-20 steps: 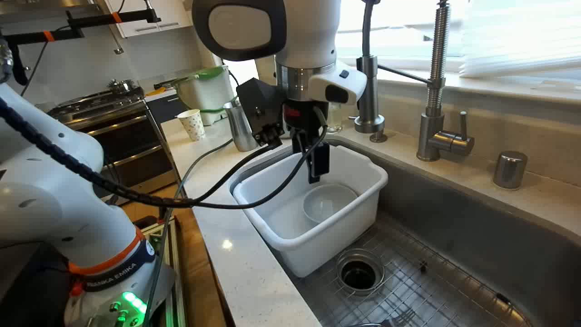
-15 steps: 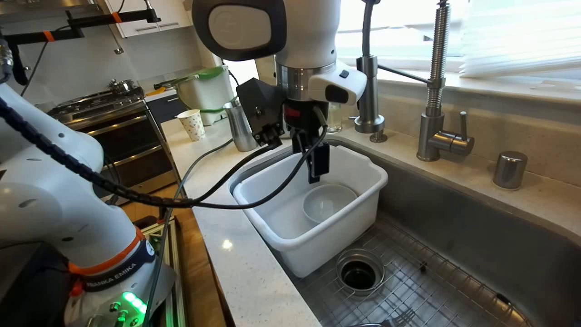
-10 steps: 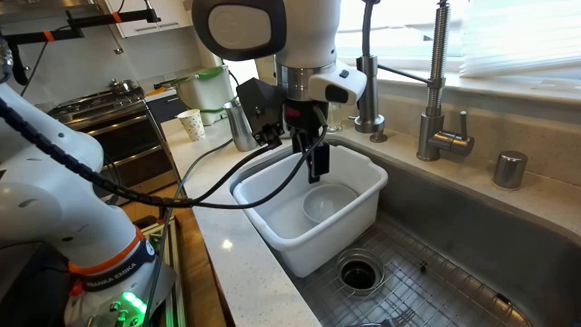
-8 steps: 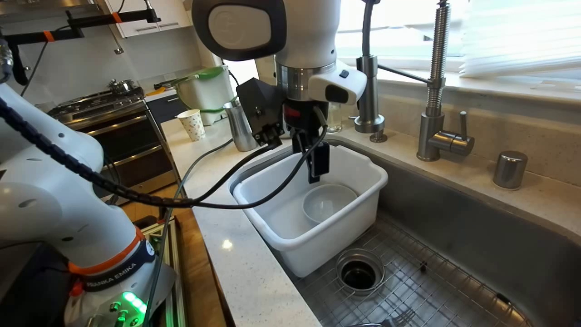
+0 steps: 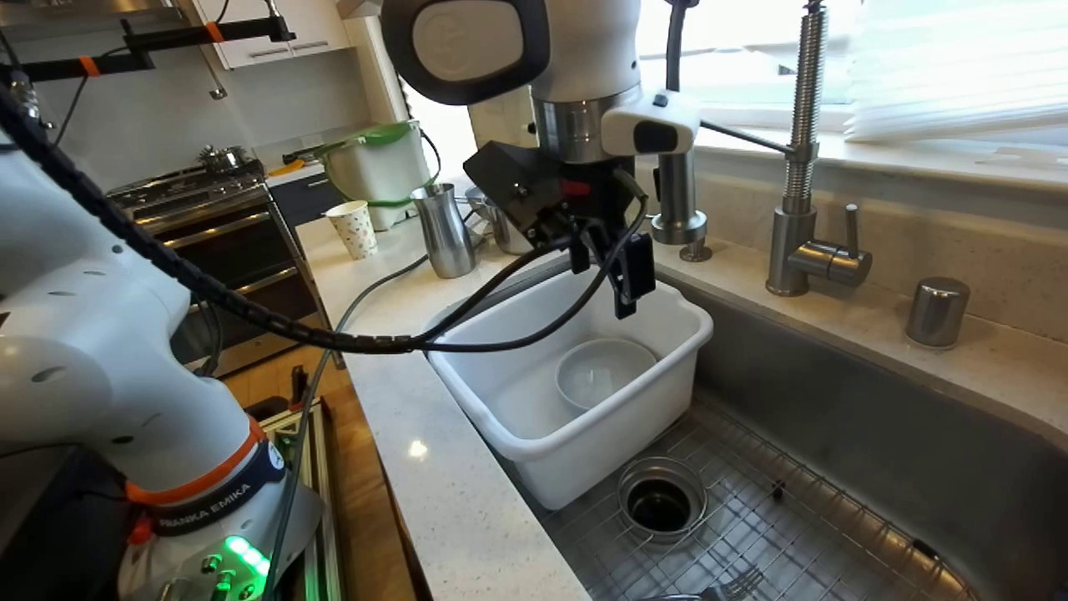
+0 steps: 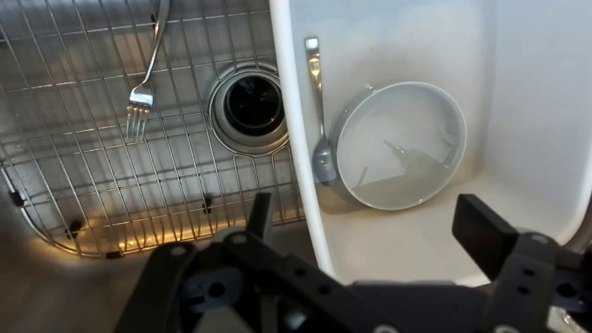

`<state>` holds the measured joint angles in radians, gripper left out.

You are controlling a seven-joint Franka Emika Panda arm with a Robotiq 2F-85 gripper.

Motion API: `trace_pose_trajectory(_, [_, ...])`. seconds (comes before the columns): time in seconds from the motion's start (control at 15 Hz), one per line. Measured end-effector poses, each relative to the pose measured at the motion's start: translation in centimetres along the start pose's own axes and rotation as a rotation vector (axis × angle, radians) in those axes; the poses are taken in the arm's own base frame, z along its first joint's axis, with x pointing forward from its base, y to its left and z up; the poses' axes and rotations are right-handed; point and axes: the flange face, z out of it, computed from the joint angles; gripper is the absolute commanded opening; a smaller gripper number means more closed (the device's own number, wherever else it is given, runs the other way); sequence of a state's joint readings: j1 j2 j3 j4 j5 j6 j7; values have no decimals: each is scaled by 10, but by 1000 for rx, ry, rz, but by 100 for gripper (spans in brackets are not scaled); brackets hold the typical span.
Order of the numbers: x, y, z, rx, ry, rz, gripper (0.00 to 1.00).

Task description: Open the tap

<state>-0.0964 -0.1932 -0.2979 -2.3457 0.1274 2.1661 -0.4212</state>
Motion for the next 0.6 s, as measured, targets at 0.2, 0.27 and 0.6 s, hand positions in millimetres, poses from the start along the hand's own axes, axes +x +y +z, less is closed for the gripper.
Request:
trace_pose_trajectory(0.2, [-8,5,17,-25,-153,-9,100])
trace_pose_trajectory(0.27, [-11,6,22,-37,-195,-10,100])
trace_pose_trajectory(0.6, [-11,35,3,-120,-209,-46,100])
